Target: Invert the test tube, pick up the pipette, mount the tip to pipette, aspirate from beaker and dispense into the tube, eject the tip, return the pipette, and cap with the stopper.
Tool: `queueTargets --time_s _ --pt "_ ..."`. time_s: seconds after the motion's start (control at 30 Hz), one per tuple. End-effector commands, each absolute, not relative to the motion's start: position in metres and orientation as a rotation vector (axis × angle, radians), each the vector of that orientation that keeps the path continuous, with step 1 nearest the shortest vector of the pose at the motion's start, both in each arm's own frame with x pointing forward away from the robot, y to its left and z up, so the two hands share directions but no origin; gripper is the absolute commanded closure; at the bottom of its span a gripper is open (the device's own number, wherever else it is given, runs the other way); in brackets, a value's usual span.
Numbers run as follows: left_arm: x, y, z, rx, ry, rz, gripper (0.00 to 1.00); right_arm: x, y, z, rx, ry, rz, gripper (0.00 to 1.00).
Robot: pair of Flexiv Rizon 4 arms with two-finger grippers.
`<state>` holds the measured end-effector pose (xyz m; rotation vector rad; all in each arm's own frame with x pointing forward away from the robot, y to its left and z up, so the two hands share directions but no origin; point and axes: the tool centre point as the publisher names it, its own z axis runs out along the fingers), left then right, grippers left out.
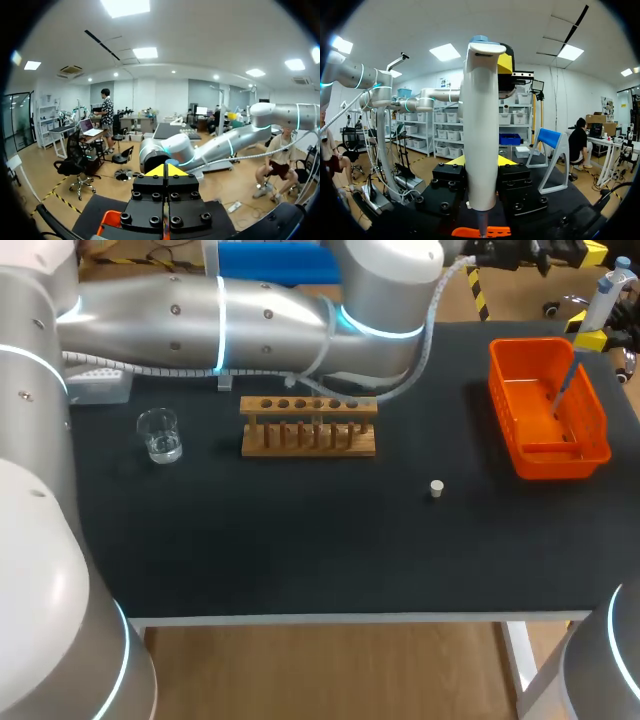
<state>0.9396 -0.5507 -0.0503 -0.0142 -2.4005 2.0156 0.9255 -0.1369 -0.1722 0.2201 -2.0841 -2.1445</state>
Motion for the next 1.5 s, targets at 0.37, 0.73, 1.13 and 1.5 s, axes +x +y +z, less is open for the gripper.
queueTargets --time_s 0.37,0.73,1.13,1.5 --pt "0.929 -0.557 -0.061 -0.048 -2.375 2.089 1.00 0.925 -0.137 -0.172 0.222 -2.086 -2.142 1.00" --pt "0.933 -0.558 -0.069 -0.044 -2.326 2.064 1.00 0.925 -0.137 -0.172 0.222 -2.086 -2.142 1.00" --pt "0.934 -0.559 -0.076 0.004 -2.322 2.013 1.00 0.925 -0.137 -0.172 0.222 -2.086 -2.142 1.00" --pt "0.933 -0.558 -0.079 0.031 -2.340 1.973 1.00 0.925 -0.137 -0.172 0.222 -2.086 -2.142 1.00"
